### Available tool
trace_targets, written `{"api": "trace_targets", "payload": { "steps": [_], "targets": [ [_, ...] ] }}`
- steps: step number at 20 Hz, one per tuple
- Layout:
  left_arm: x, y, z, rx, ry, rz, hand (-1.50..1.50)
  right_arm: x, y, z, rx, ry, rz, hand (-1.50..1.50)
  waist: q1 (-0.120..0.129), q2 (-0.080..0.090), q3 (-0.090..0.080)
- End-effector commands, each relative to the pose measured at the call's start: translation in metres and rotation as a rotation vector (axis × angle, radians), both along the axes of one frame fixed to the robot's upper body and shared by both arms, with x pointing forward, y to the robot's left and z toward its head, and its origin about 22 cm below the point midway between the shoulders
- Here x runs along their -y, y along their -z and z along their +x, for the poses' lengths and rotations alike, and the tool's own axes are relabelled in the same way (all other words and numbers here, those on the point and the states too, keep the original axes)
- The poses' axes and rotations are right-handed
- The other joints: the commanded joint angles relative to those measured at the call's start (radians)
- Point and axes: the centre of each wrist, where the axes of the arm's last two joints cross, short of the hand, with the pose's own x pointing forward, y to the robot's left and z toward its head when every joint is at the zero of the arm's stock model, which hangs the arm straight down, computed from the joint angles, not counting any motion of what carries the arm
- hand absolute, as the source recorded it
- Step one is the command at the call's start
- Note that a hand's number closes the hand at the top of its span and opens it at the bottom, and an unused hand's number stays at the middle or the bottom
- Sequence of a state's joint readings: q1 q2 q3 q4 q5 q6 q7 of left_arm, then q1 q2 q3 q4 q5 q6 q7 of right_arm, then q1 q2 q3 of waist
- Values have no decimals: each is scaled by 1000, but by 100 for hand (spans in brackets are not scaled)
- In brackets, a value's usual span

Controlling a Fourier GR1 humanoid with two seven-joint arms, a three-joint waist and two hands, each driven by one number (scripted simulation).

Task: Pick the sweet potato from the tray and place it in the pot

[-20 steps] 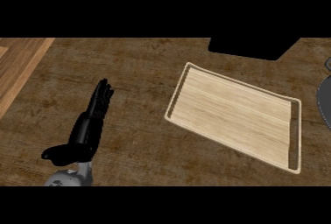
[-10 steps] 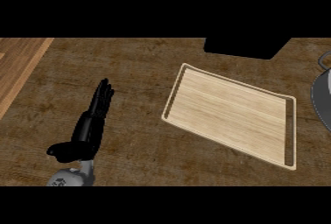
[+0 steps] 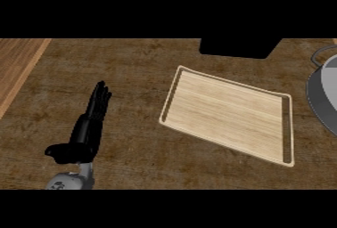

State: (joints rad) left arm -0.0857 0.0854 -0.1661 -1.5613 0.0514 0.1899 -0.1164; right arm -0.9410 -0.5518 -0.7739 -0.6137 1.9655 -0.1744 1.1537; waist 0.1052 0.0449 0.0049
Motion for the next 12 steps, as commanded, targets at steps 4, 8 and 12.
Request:
{"api": "trace_targets", "payload": {
  "steps": [4,8,12],
  "targets": [
    [-13,7,-9,-14,-26,3,0,3,35,-2,132,119,123,150,-20,-12,0],
    [-8,3,-1,-12,-38,-6,0,16,58,-14,144,140,212,150,-31,-8,1],
    [-8,3,-10,-19,-35,-8,0,28,79,-29,221,209,310,150,-37,-15,2]
  ]
}}
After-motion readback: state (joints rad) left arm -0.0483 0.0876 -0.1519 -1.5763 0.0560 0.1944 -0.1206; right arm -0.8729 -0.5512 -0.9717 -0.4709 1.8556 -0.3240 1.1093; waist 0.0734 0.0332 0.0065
